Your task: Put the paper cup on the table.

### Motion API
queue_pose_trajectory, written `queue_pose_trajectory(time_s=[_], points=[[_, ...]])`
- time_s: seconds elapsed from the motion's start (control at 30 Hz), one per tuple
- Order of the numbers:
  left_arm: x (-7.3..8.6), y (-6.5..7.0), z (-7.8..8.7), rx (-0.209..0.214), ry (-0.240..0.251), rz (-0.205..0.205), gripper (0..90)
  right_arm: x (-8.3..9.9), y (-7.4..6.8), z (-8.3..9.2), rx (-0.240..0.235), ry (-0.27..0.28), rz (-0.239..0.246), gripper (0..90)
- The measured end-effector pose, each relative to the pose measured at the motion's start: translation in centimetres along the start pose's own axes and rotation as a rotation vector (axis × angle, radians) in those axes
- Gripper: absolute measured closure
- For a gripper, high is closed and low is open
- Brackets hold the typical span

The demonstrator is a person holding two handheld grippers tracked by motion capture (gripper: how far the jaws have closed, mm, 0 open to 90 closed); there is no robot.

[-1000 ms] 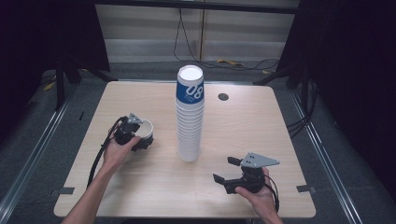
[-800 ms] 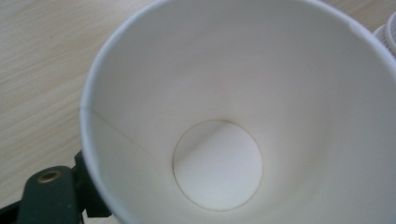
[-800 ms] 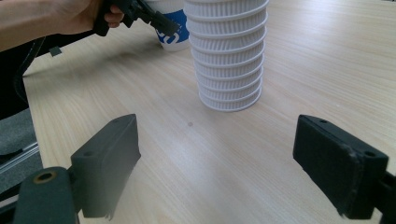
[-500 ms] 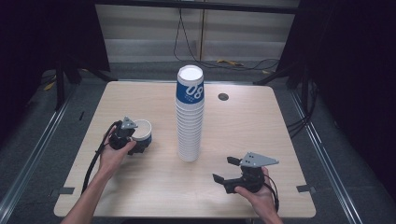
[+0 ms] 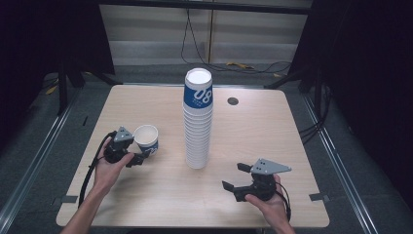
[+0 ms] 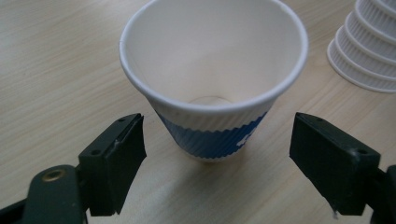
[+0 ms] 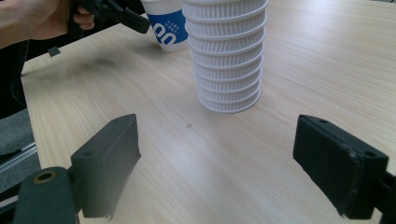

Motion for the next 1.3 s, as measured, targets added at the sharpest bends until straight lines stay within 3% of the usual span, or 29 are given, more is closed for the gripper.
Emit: queue_pose_trajectory(time_s=[0.23,0.27,0.4,0.57,0.63,0.73,0.8,0.87,0.93,1.07,1.1,1.2,1.23,1.27,1.3], points=[[0.8,1.3,1.8,0.005,0.039,-0.025,21.7,0.1,0.0,0.0,0.003,-0.003,-0.008,14.5],[1.0,1.6,2.5,0.029,0.063,-0.029,21.7,0.1,0.1,-0.1,0.006,-0.003,-0.006,14.5],[1.7,2.1,3.3,0.043,0.096,-0.026,21.5,0.2,0.1,-0.1,0.004,-0.004,-0.007,14.5],[3.0,2.6,4.0,0.040,0.108,0.013,21.5,0.2,0.2,-0.1,0.012,-0.002,-0.016,14.6],[3.7,3.2,4.3,0.093,0.120,0.039,21.5,0.2,0.3,-0.2,0.012,-0.003,-0.019,14.6],[4.3,4.0,4.6,0.076,0.123,0.020,21.5,0.2,0.3,-0.2,0.012,-0.008,-0.023,14.6],[4.6,4.9,4.8,0.101,0.117,0.028,21.5,0.3,0.3,-0.3,0.014,-0.009,-0.025,14.6],[4.7,5.7,5.2,0.110,0.141,0.014,21.5,0.4,0.3,-0.3,0.012,-0.015,-0.026,14.6],[4.8,6.4,5.4,0.152,0.154,0.042,21.4,0.5,0.3,-0.3,0.012,-0.014,-0.026,14.6],[5.3,7.6,5.3,0.155,0.156,0.006,21.5,0.5,0.3,-0.3,0.016,-0.013,-0.030,14.7],[5.6,8.3,5.6,0.246,0.191,0.059,21.4,0.6,0.3,-0.3,0.017,-0.014,-0.027,14.7],[5.8,8.7,6.0,0.232,0.198,0.034,21.5,0.6,0.2,-0.4,0.015,-0.015,-0.026,14.7],[5.9,8.9,6.0,0.191,0.213,0.023,21.4,0.7,0.2,-0.4,0.018,-0.018,-0.022,14.7],[5.9,8.9,6.0,0.191,0.213,0.023,21.4,0.7,0.2,-0.4,0.018,-0.018,-0.022,14.7],[6.0,9.0,5.9,0.227,0.200,0.029,21.5,0.8,0.2,-0.5,0.018,-0.020,-0.025,14.7]])
Point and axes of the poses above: each handheld gripper's, and its own axes: z roughly backward along the jaws, x roughly out of its underside, y roughly to its right, the point moved 5 cm from there along -z, roughly forward along the jaws, and after that the axes turned 13 degrees about -y, right-handed, at the moved point
